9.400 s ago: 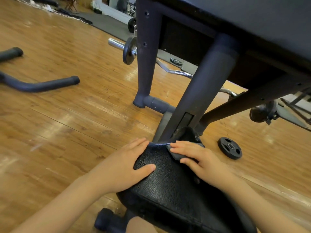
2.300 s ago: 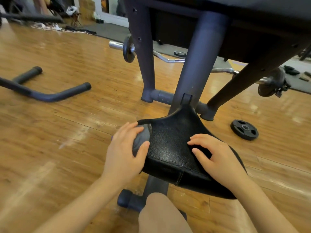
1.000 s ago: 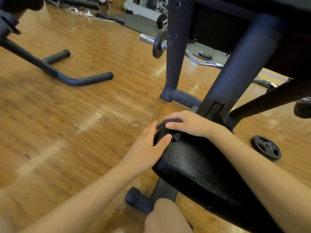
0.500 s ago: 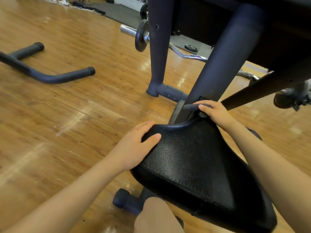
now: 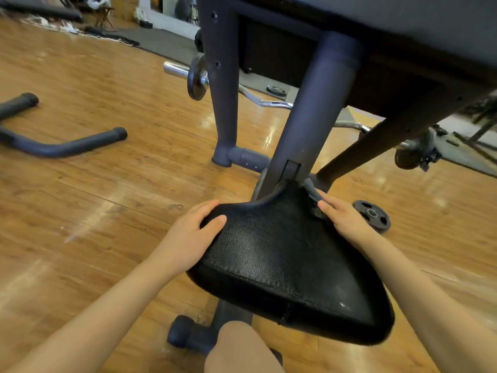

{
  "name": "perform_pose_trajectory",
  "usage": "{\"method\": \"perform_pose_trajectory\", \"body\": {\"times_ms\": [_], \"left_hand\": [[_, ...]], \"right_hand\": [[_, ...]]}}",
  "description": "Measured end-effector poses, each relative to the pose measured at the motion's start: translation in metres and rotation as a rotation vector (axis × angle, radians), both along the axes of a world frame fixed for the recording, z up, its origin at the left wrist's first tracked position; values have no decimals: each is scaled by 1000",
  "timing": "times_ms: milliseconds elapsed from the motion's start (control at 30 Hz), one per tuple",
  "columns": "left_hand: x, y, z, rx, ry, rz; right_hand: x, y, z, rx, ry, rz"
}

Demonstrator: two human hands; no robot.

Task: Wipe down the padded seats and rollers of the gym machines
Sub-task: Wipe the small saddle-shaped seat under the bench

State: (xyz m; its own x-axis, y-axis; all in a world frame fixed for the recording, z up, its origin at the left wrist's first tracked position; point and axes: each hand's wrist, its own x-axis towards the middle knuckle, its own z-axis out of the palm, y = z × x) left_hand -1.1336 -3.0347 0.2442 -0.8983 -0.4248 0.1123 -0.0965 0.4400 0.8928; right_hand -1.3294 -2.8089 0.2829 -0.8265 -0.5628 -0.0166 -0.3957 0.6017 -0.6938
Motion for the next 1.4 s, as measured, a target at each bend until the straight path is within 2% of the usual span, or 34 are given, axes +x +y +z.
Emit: {"method": "perform_pose_trajectory", "body": {"times_ms": [167, 267, 500, 733, 800, 867, 1000, 1100, 1200, 1267, 1400], "left_hand": [[3, 2, 2, -5, -15, 21], [7, 4, 4, -87, -15, 33], [18, 13, 6, -360, 83, 66], [33, 28, 7, -559, 18, -44], [35, 34, 7, -630, 7, -62], [36, 39, 6, -700, 11, -63], [40, 45, 4, -757, 33, -70], [44, 54, 3, -822, 56, -131], [45, 60, 0, -890, 65, -169], [46, 60, -1, -905, 84, -165], [46, 63, -4, -934, 129, -131]], "right_hand": [[35, 37, 7, 74, 88, 229], [49, 35, 7, 105, 169, 314], [13, -28, 13, 157, 236, 249], [109, 35, 13, 133, 297, 580], [105, 52, 15, 68, 265, 552], [86, 57, 15, 48, 255, 436], [66, 46, 8, 147, 283, 142], [101, 52, 9, 154, 382, 248], [137, 79, 3, 90, 361, 339], [139, 97, -3, 15, 353, 293], [111, 106, -4, -75, 266, 38]]}}
